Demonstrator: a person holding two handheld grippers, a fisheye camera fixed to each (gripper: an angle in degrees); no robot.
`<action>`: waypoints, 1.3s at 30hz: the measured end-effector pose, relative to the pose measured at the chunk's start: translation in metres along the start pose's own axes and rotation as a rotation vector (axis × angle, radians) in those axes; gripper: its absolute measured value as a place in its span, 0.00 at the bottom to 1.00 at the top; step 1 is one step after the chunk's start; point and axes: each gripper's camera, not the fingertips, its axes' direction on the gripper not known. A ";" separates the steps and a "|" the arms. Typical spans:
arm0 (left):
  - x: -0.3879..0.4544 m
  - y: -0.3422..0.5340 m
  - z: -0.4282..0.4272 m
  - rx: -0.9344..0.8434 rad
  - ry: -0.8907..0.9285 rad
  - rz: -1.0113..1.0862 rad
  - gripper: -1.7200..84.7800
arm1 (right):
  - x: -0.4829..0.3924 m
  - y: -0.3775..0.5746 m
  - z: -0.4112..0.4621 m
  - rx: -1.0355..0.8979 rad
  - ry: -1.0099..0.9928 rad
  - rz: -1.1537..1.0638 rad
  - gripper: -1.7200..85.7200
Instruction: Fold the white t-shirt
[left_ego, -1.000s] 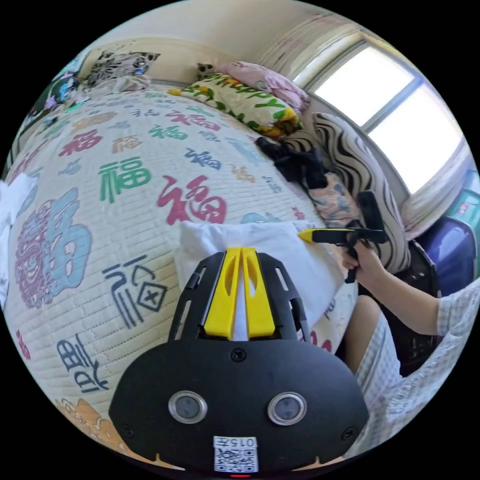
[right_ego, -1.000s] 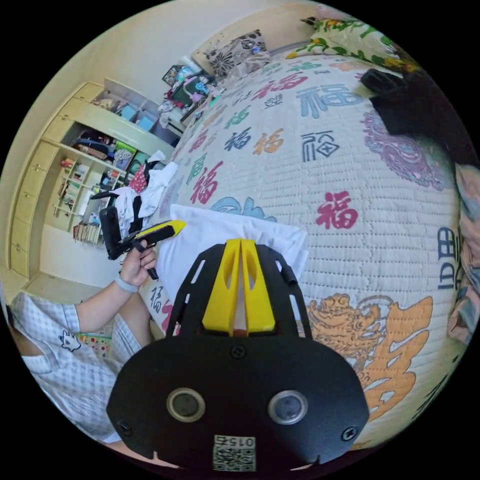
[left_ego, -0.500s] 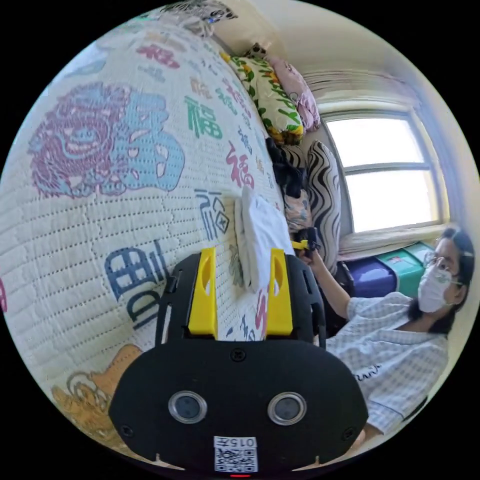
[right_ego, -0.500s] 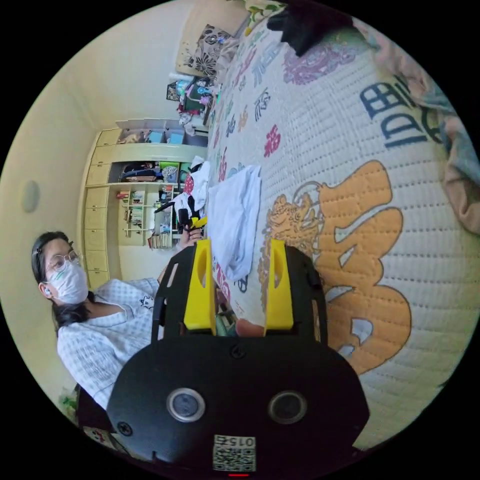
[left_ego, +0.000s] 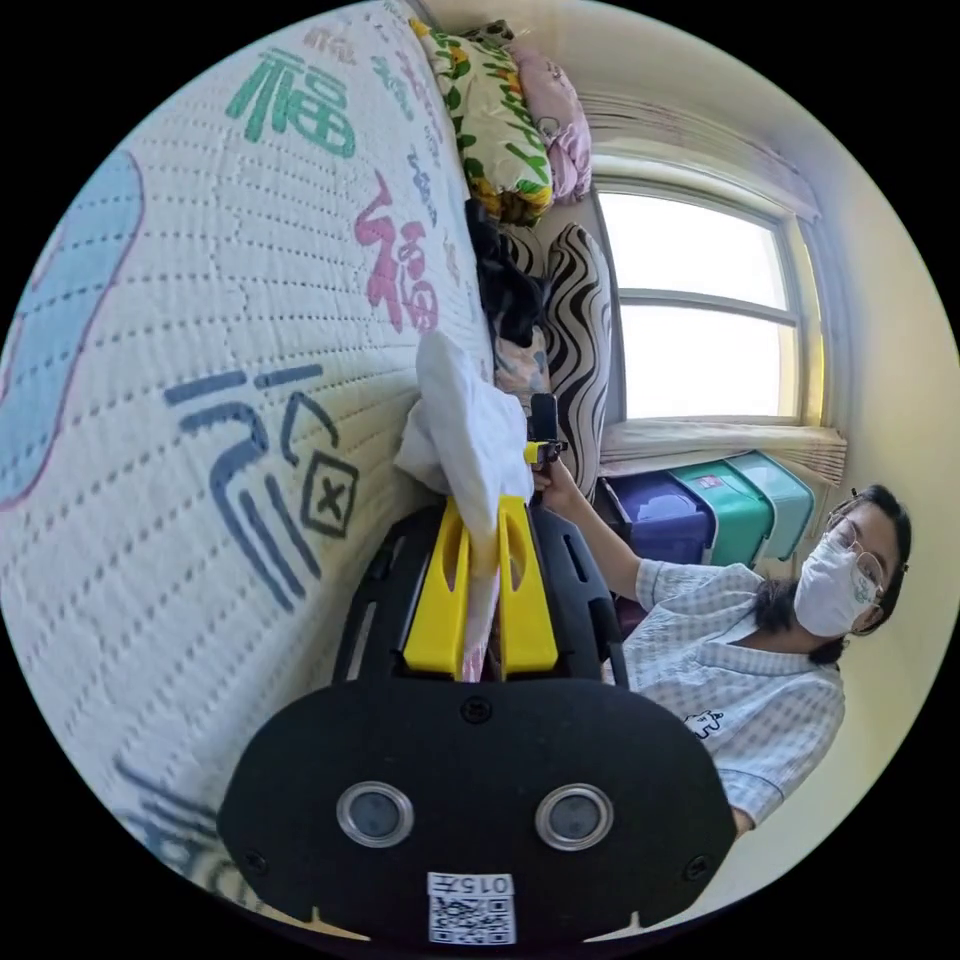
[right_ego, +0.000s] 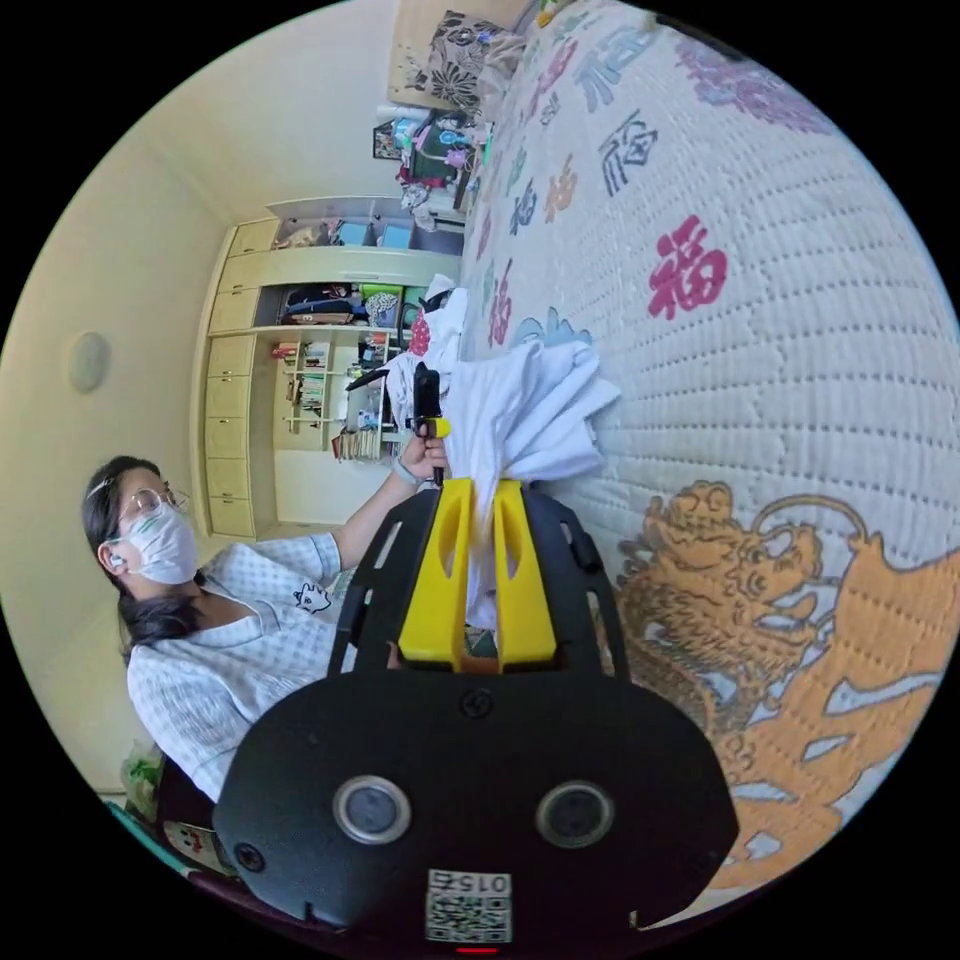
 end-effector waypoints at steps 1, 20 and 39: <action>0.018 0.011 -0.019 0.021 -0.003 0.011 0.07 | -0.010 0.001 0.008 0.003 0.011 -0.022 0.05; 0.192 0.426 -0.585 0.568 -0.374 -0.324 0.07 | -0.100 -0.139 0.571 -0.482 -0.161 -0.231 0.03; 0.343 0.523 -0.583 0.940 -0.694 -0.029 0.09 | -0.118 -0.256 0.668 -0.365 0.762 -0.690 0.19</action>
